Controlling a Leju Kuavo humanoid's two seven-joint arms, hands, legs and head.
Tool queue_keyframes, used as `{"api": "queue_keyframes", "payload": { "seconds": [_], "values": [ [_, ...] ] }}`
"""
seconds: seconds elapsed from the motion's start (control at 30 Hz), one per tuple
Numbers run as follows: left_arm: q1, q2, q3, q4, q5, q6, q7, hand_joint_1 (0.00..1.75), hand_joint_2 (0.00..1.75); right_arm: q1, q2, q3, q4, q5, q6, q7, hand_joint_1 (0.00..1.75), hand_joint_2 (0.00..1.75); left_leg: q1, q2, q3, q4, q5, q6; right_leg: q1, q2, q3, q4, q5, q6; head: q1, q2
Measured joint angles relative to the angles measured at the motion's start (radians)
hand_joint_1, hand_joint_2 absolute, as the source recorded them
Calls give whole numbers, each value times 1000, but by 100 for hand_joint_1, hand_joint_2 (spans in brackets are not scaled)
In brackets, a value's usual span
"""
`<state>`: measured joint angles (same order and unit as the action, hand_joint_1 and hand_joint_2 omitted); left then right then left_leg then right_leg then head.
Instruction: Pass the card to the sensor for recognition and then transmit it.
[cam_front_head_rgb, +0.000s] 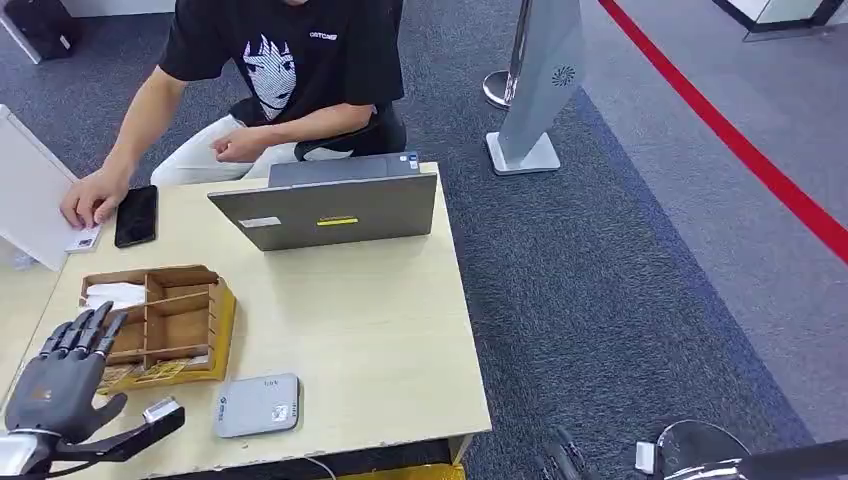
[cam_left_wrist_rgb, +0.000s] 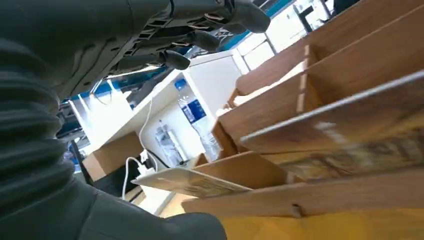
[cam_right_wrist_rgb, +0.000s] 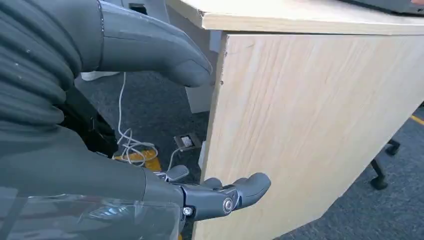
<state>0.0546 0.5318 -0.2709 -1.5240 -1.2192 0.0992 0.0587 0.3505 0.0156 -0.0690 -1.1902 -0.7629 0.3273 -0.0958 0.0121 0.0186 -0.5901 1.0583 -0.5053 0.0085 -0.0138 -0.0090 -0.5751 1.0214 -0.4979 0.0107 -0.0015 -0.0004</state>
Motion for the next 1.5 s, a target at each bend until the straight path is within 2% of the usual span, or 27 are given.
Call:
{"api": "queue_keyframes", "payload": {
  "seconds": [0.2, 0.63, 1.0, 1.03, 1.07, 1.1, 1.13, 1.5],
  "values": [
    [-15, -19, -24, 9, -2, -2, 0, 0, 175, -4, 0, 0, 3, -3, -2, -1, 0, 175, 0, 0, 0, 0, 0, 0, 0, 0, 0, 0, 0, 0, 0, 0],
    [-24, -21, -51, 13, -2, 1, -4, 0, 175, -4, 0, 1, 3, -15, -3, -6, 0, 175, 0, 0, 0, 0, 0, 0, 0, 0, 0, 0, 0, 0, 0, 0],
    [-37, -40, -80, 13, -14, 3, -22, 0, 175, -4, 1, 2, 3, -15, -9, -9, 0, 175, 0, 0, 0, 0, 0, 0, 0, 0, 0, 0, 0, 0, 0, 0],
    [-37, -42, -83, 13, -14, 3, -23, 10, 175, -4, 2, 3, 3, -15, -9, -9, 0, 175, 0, 0, 0, 0, 0, 0, 0, 0, 0, 0, 0, 0, 0, 0],
    [-38, -43, -87, 13, -14, 3, -23, 10, 175, -4, 2, 3, 3, -15, -9, -9, 0, 175, 0, 0, 0, 0, 0, 0, 0, 0, 0, 0, 0, 0, 0, 0],
    [-39, -45, -90, 13, -15, 3, -24, 154, 175, -4, 2, 3, 3, -15, -9, -10, 0, 175, 0, 0, 0, 0, 0, 0, 0, 0, 0, 0, 0, 0, 0, 0],
    [-40, -45, -92, 13, -15, 3, -24, 175, 175, -4, 2, 3, 3, -15, -9, -10, 0, 175, 0, 0, 0, 0, 0, 0, 0, 0, 0, 0, 0, 0, 0, 0],
    [-41, -39, -107, 12, 0, 9, -28, 175, 175, -4, 4, 3, 3, -16, -10, -14, 0, 175, 0, 0, 0, 0, 0, 0, 0, 0, 0, 0, 0, 0, 0, 0]
  ]
}}
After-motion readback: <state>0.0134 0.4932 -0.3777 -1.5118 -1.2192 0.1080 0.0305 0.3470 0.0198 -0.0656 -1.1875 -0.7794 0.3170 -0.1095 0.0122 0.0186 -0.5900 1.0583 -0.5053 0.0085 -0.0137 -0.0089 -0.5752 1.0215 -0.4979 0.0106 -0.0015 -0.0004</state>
